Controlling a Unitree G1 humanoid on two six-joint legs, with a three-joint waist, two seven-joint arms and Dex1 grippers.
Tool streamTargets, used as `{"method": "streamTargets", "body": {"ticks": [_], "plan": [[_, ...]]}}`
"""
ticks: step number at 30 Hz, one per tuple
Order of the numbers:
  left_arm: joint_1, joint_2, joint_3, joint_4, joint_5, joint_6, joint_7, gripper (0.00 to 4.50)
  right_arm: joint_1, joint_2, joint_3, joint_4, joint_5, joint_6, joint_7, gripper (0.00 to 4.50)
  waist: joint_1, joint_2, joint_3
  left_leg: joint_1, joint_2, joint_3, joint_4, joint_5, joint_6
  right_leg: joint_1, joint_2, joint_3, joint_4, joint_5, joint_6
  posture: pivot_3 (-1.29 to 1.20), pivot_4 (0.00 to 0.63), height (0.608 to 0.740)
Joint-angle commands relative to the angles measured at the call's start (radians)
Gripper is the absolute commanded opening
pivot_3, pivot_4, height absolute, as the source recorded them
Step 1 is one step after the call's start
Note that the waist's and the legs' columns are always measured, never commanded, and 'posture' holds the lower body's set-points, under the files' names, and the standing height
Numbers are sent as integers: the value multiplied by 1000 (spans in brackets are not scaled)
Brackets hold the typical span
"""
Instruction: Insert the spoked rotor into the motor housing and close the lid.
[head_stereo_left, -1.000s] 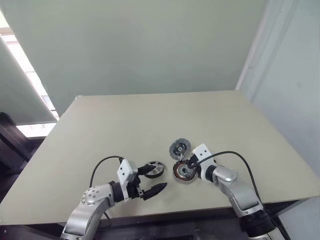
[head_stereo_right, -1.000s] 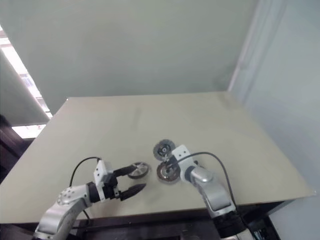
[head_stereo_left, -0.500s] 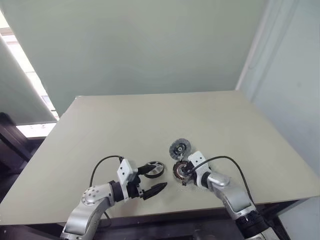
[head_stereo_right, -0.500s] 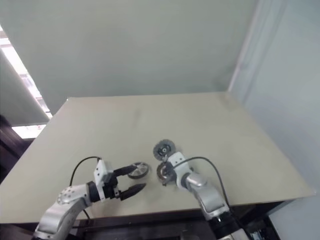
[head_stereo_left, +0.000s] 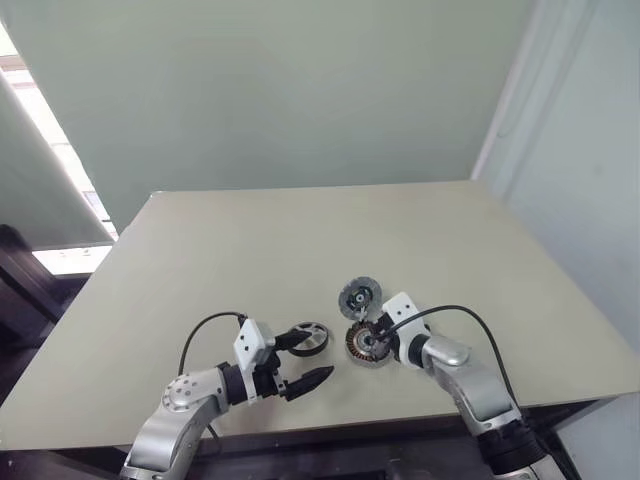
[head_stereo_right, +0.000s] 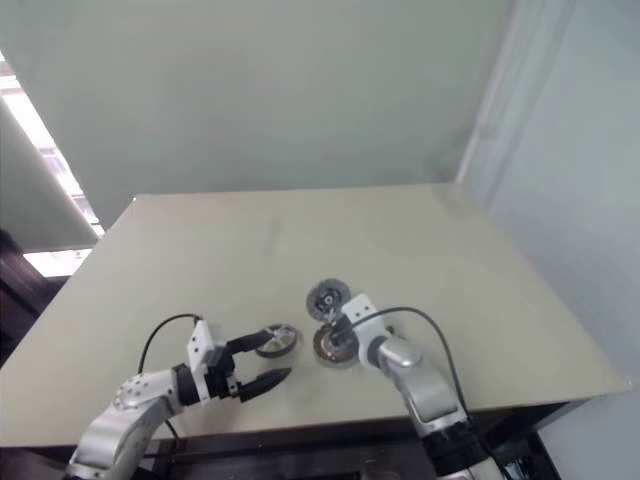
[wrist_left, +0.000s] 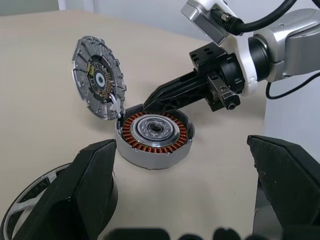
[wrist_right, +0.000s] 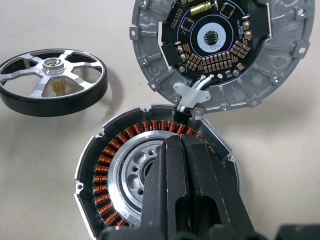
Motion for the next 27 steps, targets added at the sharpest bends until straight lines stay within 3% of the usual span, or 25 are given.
{"method": "streamTargets", "body": {"ticks": [1,8,20,27], "plan": [[-15,0,5,-22,-10,-17,-5,4500,-3,11,25,14,1,-3,13,35,0,0,0,0,0,0,0,0,0,0,0,0,0,0,0,0,0,740],[-11,6,11,-27,-12,-12,-4,4500,5,16,54,102,-23,-25,-3,35,0,0,0,1,0,0,0,0,0,1,0,0,0,0,0,0,0,740],[-15,3,5,-21,-9,-17,-6,4500,-48,7,-23,-89,19,1,-8,35,0,0,0,0,0,0,0,0,0,0,0,0,0,0,0,0,0,740],[-20,0,1,-17,-7,-20,-7,4500,-34,4,-3,-83,13,21,4,35,1,0,0,0,0,0,0,0,0,0,0,0,0,0,0,0,0,740]]}}
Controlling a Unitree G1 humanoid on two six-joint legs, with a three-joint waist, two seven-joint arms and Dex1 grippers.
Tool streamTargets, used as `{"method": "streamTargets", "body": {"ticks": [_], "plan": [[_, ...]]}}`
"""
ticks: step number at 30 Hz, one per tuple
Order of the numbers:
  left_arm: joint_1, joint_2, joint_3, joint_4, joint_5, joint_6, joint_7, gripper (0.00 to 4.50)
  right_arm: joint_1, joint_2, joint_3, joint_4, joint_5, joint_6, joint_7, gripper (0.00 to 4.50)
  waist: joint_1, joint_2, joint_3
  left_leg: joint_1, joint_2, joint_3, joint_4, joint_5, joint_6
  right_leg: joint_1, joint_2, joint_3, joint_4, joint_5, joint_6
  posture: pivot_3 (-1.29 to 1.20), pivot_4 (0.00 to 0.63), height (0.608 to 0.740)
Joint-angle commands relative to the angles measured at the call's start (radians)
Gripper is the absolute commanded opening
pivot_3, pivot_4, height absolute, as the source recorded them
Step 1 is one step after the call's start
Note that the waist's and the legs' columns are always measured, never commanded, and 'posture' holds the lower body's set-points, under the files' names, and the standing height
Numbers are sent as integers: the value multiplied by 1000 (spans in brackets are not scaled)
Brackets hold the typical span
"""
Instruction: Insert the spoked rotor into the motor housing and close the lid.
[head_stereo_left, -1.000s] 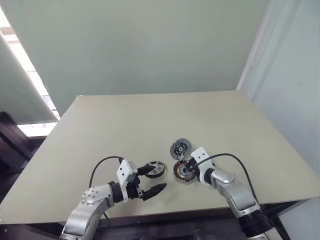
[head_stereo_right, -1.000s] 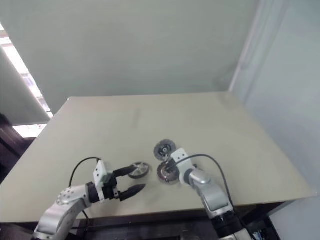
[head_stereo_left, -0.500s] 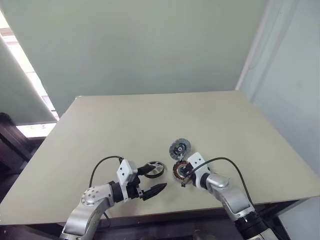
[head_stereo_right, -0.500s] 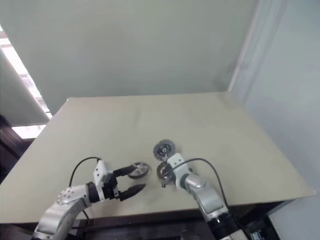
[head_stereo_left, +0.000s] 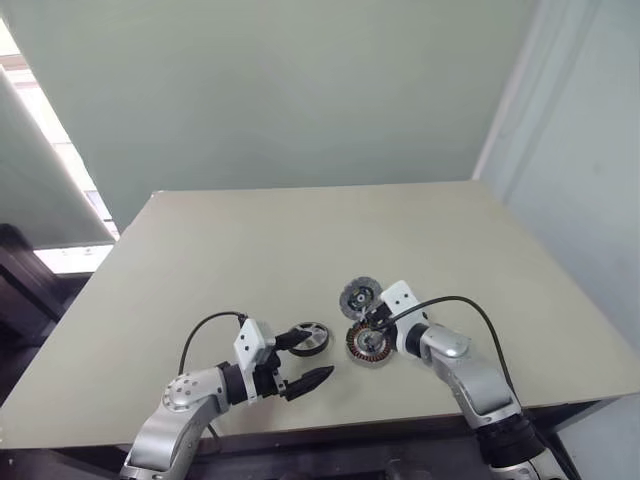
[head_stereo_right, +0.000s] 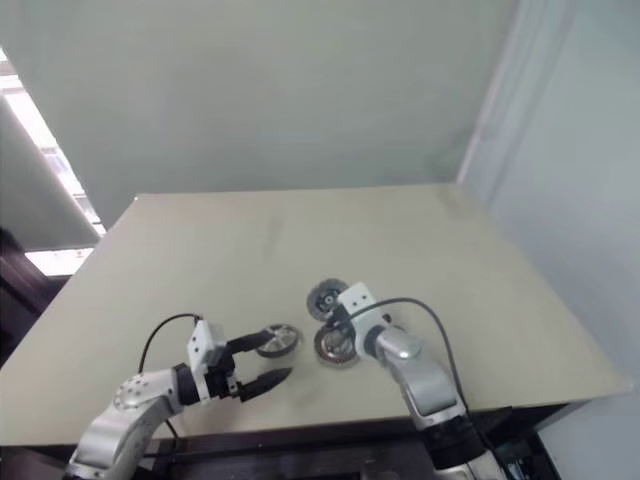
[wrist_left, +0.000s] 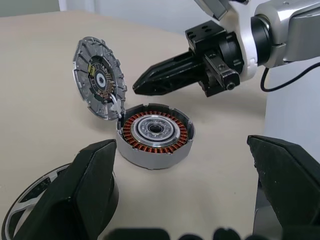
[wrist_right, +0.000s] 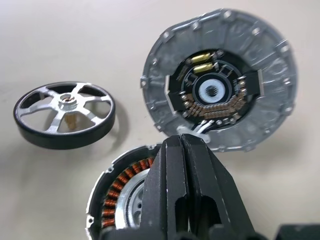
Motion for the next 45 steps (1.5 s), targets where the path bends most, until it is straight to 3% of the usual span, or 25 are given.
{"method": "streamTargets", "body": {"ticks": [1,13,14,18,27,36,45], "plan": [[-18,-1,3,-17,-8,-19,-6,4500,8,-3,14,-4,4,-1,8,35,0,0,0,0,0,0,0,0,0,0,0,0,0,0,0,0,0,740],[-20,1,10,-6,-8,-21,-5,4500,21,5,-9,7,10,-35,-13,35,-1,0,0,0,0,0,0,0,0,0,0,0,0,0,0,0,0,740],[-20,1,10,-4,-7,-23,-5,4500,22,3,-10,3,9,-36,-14,201,-1,0,0,0,0,0,0,0,0,0,0,0,0,0,0,0,0,740],[-17,-1,10,1,-6,-29,-4,4500,33,-12,-4,-35,17,-28,8,1246,0,0,0,0,0,0,0,0,0,0,0,0,0,0,0,0,0,740],[-15,2,15,19,-6,-36,-6,4500,37,-69,1,-151,14,18,27,4461,0,0,0,0,0,0,0,0,0,0,0,0,0,0,0,0,0,740],[6,7,68,42,-37,5,31,4500,48,-161,37,-220,-12,33,59,4461,0,0,0,0,0,0,0,0,0,0,0,0,0,0,0,0,0,740],[78,-84,218,27,-218,352,286,4500,109,-215,51,-270,-17,-14,75,4461,0,-1,0,0,0,0,0,0,0,0,0,0,0,0,0,0,0,740]]}}
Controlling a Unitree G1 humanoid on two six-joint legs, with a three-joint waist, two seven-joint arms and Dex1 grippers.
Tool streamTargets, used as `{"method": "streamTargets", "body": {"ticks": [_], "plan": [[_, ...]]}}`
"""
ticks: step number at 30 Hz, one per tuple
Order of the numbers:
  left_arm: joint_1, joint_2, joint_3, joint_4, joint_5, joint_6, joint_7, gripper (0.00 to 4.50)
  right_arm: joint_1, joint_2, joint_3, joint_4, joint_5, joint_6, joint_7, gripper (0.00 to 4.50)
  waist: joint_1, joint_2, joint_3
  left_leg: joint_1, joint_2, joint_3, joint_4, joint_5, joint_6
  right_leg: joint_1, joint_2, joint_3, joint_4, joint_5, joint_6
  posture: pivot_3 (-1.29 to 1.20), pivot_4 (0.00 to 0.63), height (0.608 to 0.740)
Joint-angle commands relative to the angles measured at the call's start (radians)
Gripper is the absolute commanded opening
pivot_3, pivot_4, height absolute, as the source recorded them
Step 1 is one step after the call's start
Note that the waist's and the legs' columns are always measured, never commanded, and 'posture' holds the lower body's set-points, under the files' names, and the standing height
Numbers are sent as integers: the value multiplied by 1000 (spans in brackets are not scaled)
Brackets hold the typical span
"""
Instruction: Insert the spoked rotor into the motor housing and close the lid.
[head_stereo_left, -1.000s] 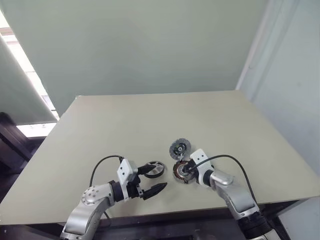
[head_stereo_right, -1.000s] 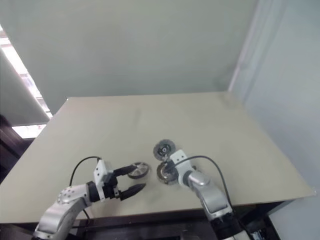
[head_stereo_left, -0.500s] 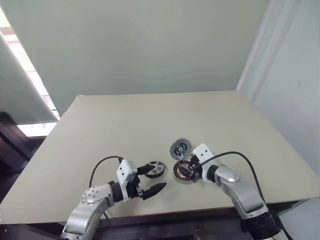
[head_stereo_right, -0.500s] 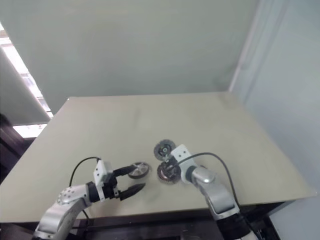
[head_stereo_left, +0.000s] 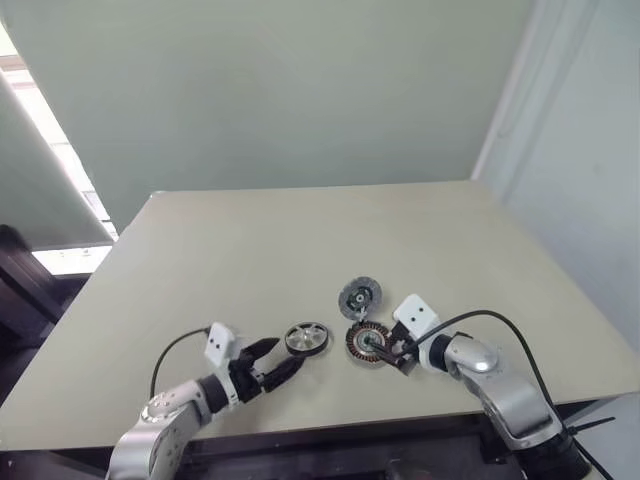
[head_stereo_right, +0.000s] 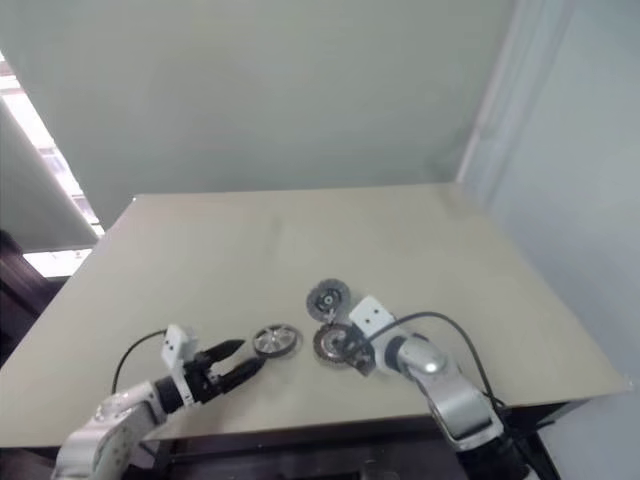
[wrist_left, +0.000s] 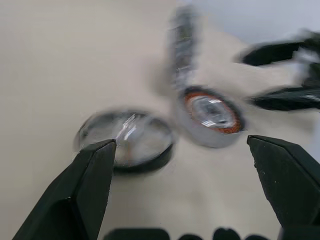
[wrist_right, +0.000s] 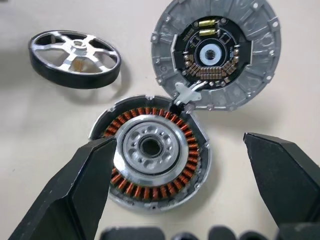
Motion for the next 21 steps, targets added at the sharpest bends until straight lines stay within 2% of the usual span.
{"method": "streamTargets", "body": {"ticks": [1,10,16,21], "plan": [[-6,-36,43,-24,-67,108,87,4500,-1,-2,-2,-49,-2,-35,4,4461,1,0,0,0,0,0,0,0,0,0,0,0,0,0,0,0,0,740],[-79,-158,57,3,-157,371,277,4500,6,-7,33,-48,-6,-73,31,4461,5,0,0,0,-1,-2,3,0,0,3,0,-1,0,0,0,0,0,740],[-187,-272,134,87,-229,497,401,4500,10,-6,38,-56,-10,-70,34,4461,8,-1,-1,1,-3,-2,5,0,0,5,-1,-1,0,0,0,0,0,740],[-261,-360,203,168,-254,533,498,4500,18,-7,35,-61,-17,-71,30,4461,13,0,-1,4,-4,-4,5,0,0,9,-1,-2,0,0,0,0,0,740]]}}
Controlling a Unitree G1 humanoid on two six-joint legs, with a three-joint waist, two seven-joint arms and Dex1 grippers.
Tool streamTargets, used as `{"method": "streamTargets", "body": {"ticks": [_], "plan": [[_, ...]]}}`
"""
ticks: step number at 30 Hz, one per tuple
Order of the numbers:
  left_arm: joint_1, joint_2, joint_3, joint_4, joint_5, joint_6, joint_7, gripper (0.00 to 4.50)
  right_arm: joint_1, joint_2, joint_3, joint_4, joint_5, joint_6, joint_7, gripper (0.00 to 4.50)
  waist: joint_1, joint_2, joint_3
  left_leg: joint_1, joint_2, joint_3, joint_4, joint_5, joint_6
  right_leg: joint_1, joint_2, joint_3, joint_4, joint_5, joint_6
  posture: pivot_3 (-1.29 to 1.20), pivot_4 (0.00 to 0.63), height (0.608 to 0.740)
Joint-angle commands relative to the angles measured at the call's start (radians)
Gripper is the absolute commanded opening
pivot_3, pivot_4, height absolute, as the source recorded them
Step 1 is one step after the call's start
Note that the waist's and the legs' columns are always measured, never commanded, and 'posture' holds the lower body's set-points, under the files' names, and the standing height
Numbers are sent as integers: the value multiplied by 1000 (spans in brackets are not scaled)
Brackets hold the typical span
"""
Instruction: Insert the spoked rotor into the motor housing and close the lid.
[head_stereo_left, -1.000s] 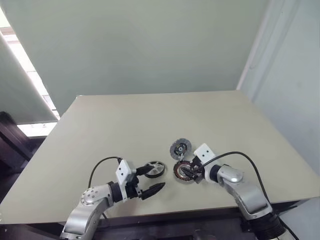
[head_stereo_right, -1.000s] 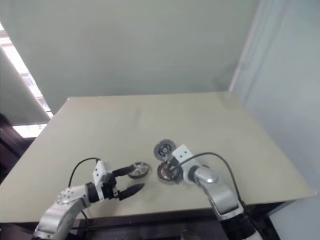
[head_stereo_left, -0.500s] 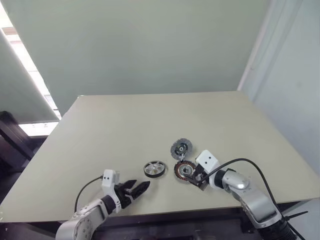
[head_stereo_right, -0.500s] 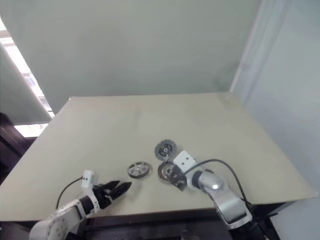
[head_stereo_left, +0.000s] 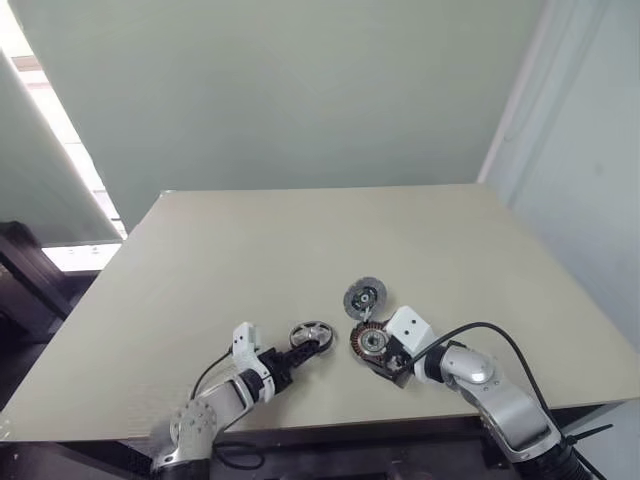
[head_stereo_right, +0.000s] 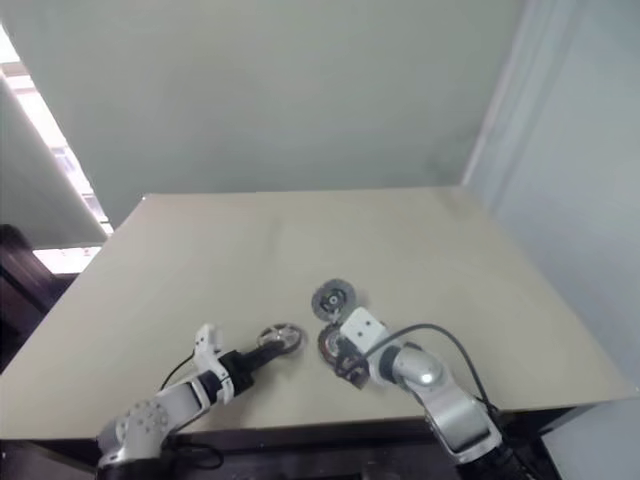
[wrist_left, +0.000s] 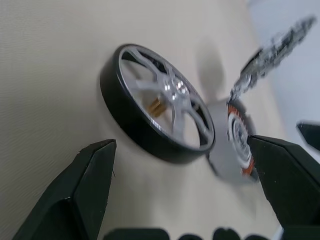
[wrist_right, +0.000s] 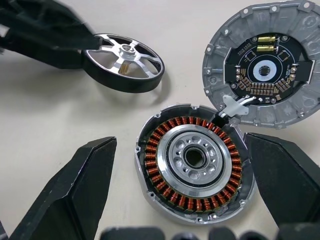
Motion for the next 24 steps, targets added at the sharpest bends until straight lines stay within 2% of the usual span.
{"method": "streamTargets", "body": {"ticks": [1,4,9,11,20,23,24], "plan": [[-47,-48,27,61,-24,30,69,4500,-6,-4,-10,-52,-4,-17,-2,4461,2,0,0,2,0,0,0,0,0,3,0,0,0,-1,-2,0,0,740],[-92,-96,67,105,-29,7,115,3829,-3,-5,-12,-56,-9,-14,-4,4500,1,0,0,5,-1,-2,1,0,0,6,0,0,-1,-2,-1,0,0,740],[-150,-150,125,161,-35,-15,185,2064,4,-9,-16,-65,-10,-8,-7,4500,0,-1,0,3,-2,-2,2,0,-1,6,0,0,-1,-2,-1,0,0,740],[-171,-161,141,187,-29,-34,209,1528,9,-9,-21,-69,-10,-5,-12,4500,2,-1,0,3,-2,-3,1,0,-1,6,0,0,-1,-2,-1,0,0,740],[-182,-158,184,177,-91,-24,202,1527,18,1,-58,-75,11,14,-31,4500,-3,-3,1,2,-2,-3,1,0,-1,5,0,0,-1,-2,0,0,0,740],[-171,-144,197,151,-124,-9,200,1213,19,7,-72,-76,22,20,-32,3869,-4,-4,2,2,-2,-3,0,0,-1,4,0,0,-2,-2,0,0,0,740],[-166,-137,201,142,-136,0,195,1213,19,5,-72,-77,24,20,-28,3517,-6,-4,2,2,-2,-3,0,0,-1,4,0,0,-2,-2,0,0,0,740]]}}
